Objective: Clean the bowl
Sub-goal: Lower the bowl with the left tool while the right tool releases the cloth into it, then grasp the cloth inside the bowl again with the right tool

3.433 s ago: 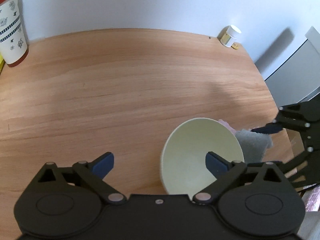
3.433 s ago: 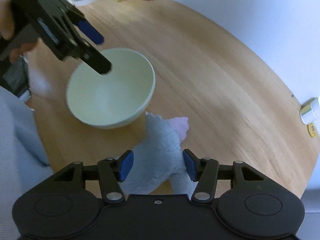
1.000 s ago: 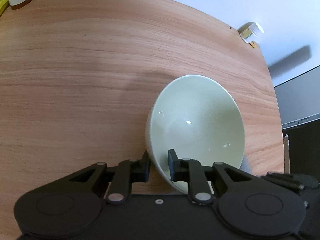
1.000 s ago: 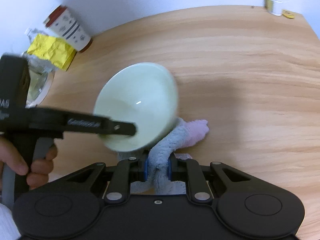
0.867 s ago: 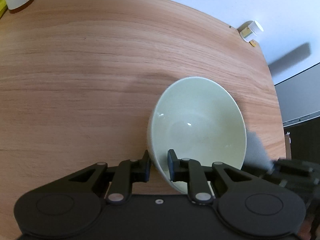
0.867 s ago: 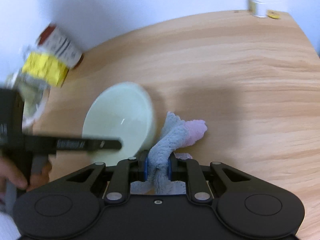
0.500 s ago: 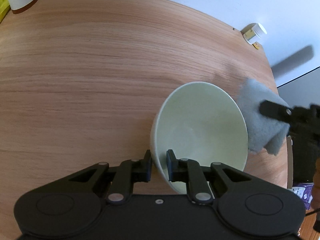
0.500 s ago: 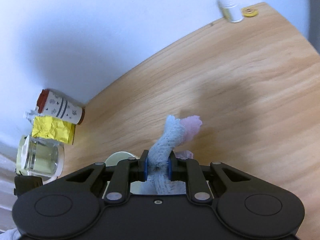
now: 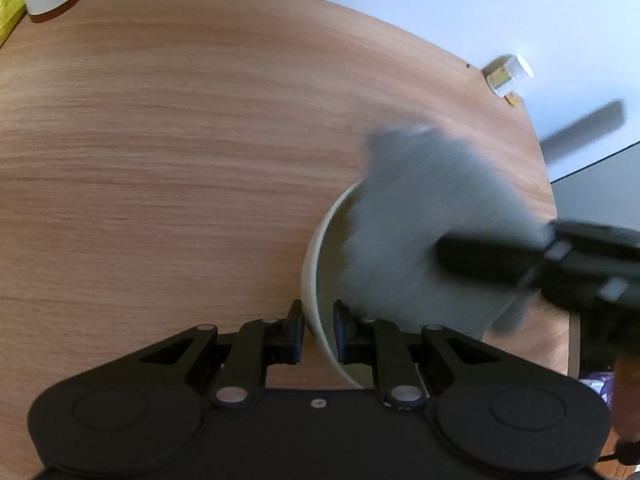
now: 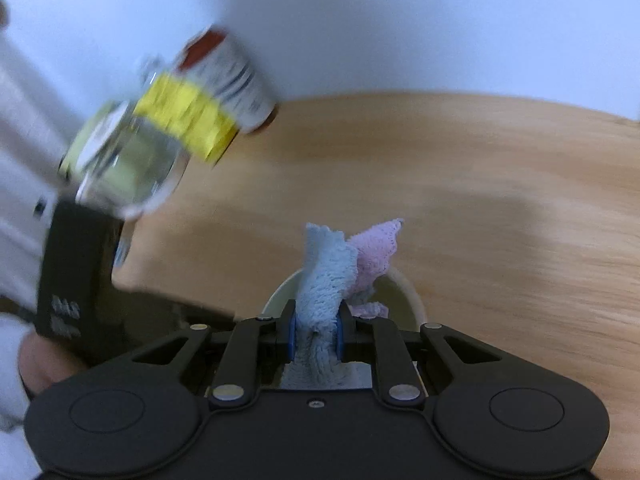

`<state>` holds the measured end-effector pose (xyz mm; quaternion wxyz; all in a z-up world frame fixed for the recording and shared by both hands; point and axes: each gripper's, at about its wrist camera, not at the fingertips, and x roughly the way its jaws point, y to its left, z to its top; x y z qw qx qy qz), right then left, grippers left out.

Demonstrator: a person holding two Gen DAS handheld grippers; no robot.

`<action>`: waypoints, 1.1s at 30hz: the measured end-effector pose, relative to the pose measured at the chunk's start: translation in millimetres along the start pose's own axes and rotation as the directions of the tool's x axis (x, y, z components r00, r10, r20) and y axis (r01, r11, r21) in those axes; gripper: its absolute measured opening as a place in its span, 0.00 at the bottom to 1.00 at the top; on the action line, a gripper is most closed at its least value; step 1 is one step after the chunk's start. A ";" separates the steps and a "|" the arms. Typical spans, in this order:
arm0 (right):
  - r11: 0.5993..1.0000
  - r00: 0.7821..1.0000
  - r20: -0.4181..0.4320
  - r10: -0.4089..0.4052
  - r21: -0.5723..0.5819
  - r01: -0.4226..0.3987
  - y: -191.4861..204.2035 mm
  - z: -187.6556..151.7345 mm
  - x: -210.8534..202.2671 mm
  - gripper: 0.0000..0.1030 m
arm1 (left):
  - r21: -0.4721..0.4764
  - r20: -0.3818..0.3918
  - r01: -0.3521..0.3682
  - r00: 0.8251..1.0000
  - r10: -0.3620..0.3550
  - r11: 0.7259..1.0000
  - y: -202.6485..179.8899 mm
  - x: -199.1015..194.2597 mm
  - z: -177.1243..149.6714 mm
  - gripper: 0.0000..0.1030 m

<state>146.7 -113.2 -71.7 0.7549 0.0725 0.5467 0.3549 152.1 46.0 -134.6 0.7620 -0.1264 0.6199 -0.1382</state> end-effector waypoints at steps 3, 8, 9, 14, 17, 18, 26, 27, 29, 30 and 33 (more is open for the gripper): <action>0.999 0.998 -0.066 -0.019 -0.028 0.018 -0.6 1.4 16.7 0.19 | 0.005 0.007 -0.009 1.000 0.009 1.000 0.1 -3.8 -1.2 0.15; 0.992 0.988 -0.128 -0.084 -0.107 0.070 -0.3 -4.0 21.1 0.24 | 0.014 0.018 -0.023 1.000 0.023 1.000 0.2 -10.2 -3.1 0.15; 0.987 0.986 -0.128 -0.107 -0.135 0.090 1.6 -4.3 19.8 0.26 | 0.015 0.020 -0.026 0.999 0.026 1.000 0.2 -11.5 -3.5 0.16; 0.936 0.979 -0.095 -0.181 -0.321 0.142 18.0 -5.1 -4.4 0.50 | 0.007 0.037 -0.036 0.999 0.035 0.999 0.9 -16.5 -4.3 0.43; 0.887 0.974 -0.102 -0.202 -0.441 0.138 30.8 -7.3 -15.2 0.50 | 0.010 0.054 -0.031 0.998 0.030 0.999 -1.3 -24.6 -5.0 0.43; 0.861 0.972 -0.112 -0.208 -0.492 0.128 36.3 -10.9 -17.4 0.50 | 0.015 0.061 -0.043 0.997 0.042 0.999 -2.8 -26.8 -5.8 0.43; 0.702 0.971 -0.068 -0.229 -0.703 0.116 52.6 -29.0 -13.7 0.48 | 0.088 0.059 -0.100 0.994 0.095 0.991 -15.2 -26.2 -9.3 0.43; 0.705 0.972 -0.065 -0.224 -0.700 0.116 50.4 -27.8 -13.0 0.47 | 0.093 0.063 -0.103 0.993 0.098 0.990 -15.2 -27.2 -10.4 0.43; 0.704 0.974 -0.055 -0.220 -0.700 0.120 45.9 -25.7 -11.6 0.24 | 0.101 0.064 -0.105 0.993 0.099 0.989 -16.2 -27.4 -10.0 0.43; 0.689 0.973 -0.048 -0.224 -0.714 0.123 43.8 -25.3 -10.1 0.24 | 0.106 0.065 -0.103 0.993 0.097 0.989 -16.9 -27.0 -9.3 0.43; 0.681 0.971 -0.091 -0.221 -0.727 0.087 40.9 -23.0 -5.4 0.25 | 0.130 0.084 -0.120 0.990 0.110 0.984 -19.7 -30.6 -11.7 0.42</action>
